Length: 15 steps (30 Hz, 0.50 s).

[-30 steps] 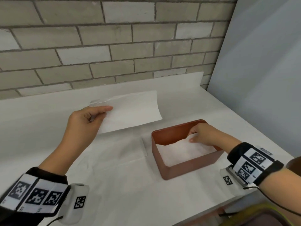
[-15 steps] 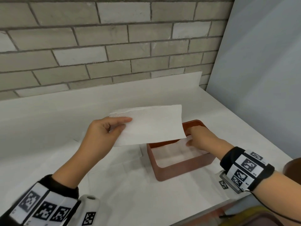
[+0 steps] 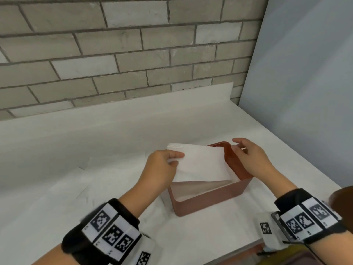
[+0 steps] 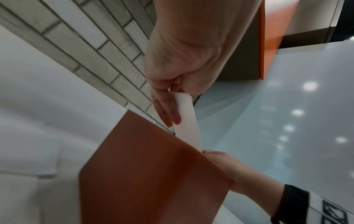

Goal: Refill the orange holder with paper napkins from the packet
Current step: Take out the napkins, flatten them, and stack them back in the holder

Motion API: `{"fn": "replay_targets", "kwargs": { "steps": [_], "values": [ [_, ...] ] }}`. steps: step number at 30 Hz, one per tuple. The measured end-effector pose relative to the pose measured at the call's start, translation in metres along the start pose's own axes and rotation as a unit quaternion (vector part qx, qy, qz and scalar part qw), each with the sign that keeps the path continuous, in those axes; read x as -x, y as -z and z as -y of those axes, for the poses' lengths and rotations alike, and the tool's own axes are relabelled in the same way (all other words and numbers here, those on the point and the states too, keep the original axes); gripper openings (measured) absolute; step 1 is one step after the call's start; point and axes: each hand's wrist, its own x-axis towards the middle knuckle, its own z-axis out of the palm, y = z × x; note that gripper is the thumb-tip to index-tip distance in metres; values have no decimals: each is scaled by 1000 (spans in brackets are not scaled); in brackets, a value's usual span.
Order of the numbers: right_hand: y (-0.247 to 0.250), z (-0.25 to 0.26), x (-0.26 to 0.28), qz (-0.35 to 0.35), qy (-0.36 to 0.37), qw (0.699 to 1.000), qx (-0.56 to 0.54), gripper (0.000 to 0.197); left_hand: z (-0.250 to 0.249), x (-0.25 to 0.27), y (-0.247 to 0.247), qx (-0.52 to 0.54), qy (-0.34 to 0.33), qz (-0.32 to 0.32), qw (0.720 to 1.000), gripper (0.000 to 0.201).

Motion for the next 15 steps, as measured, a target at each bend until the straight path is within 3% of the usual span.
{"fn": "replay_targets", "kwargs": {
  "steps": [3,9,15],
  "values": [
    [-4,-6,-2,12,-23,997,-69,34,-4,-2,-13,2,49,10,999,29],
    [-6,-11,-6,23,-3,997,-71,32,-6,-1,-23,31,121,32,992,29],
    [-6,-11,-5,23,1,997,-76,31,-13,-1,-37,-78,147,109,980,35]
  ]
}}
